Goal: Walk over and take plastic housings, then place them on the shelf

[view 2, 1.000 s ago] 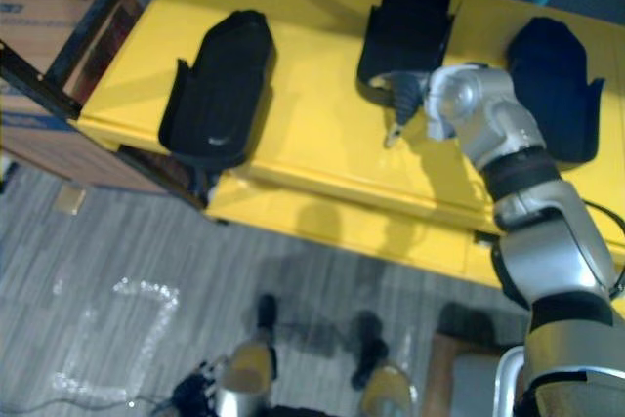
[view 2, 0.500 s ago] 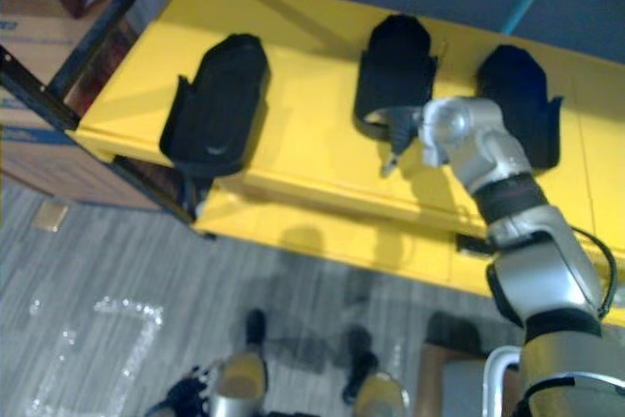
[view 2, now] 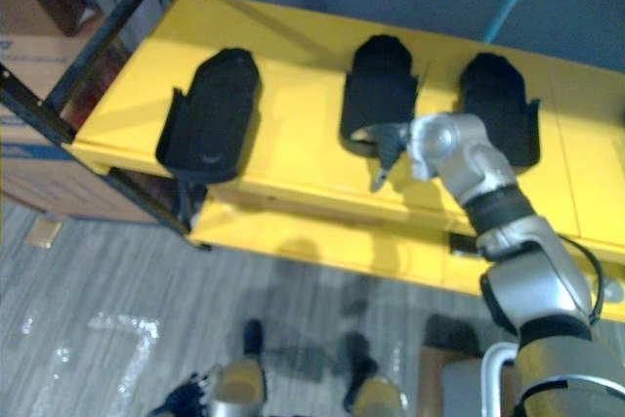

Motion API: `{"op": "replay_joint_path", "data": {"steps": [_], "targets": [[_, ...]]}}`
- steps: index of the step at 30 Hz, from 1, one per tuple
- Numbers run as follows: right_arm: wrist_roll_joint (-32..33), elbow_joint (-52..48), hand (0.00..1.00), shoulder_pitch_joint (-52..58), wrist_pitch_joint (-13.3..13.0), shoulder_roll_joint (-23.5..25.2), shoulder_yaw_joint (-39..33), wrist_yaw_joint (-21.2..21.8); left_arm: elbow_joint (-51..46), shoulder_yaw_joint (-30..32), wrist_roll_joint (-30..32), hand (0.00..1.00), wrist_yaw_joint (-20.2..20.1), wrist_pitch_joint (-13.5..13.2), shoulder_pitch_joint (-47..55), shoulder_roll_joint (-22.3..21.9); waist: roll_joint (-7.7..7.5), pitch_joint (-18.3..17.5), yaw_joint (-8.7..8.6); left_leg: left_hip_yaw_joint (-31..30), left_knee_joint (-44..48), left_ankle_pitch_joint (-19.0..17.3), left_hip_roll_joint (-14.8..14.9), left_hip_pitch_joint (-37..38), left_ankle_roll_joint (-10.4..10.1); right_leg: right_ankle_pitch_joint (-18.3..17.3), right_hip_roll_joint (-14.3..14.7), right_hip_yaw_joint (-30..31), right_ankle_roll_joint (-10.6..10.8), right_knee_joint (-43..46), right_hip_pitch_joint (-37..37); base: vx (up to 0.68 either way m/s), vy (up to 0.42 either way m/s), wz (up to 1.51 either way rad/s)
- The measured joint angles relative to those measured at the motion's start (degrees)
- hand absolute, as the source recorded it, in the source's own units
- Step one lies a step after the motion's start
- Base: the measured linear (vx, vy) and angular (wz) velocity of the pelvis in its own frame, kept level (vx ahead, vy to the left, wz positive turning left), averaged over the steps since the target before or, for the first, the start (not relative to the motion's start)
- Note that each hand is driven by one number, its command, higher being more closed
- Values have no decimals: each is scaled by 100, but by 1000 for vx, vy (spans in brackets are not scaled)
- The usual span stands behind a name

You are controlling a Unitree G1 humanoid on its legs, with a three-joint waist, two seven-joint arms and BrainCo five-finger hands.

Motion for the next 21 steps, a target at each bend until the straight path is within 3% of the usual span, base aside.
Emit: {"op": "replay_joint_path", "data": {"steps": [5,11,13,15,17,21], "targets": [[209,5,0,31,-39,102,217,-110,117,-4,0,0,1,-3,-16,-3,35,-110,-2,-8,1,-2,-2,-20,3,60,6,-15,5,-68,14,0,0,0],[222,96,0,3,93,243,328,-284,125,-3,-1,0,1,3,-24,3,54,-121,-14,-137,0,-1,-3,-31,6,68,3,-138,3,-116,115,-21,3,8],[209,270,0,-100,74,255,531,-677,126,-4,-1,0,1,3,-32,1,55,-123,-4,-145,0,-1,0,-42,5,68,4,-152,5,-138,121,-24,9,7],[147,673,0,-210,-46,276,622,-1605,142,-3,0,0,-2,-14,-35,-18,69,-115,15,-163,0,3,-11,-78,7,88,4,-169,16,-159,114,-26,8,5],[134,894,0,-327,-170,267,587,-2127,181,-1,0,0,-1,-37,-24,-34,71,-114,5,-182,0,17,-16,-118,17,105,7,-182,19,-179,95,1,8,4],[-81,849,0,-650,-708,109,85,-3241,213,-3,-3,0,-4,-137,-11,-46,80,-110,-1,-179,1,22,-3,-125,19,178,68,-185,21,-254,124,23,-9,-1]]}}
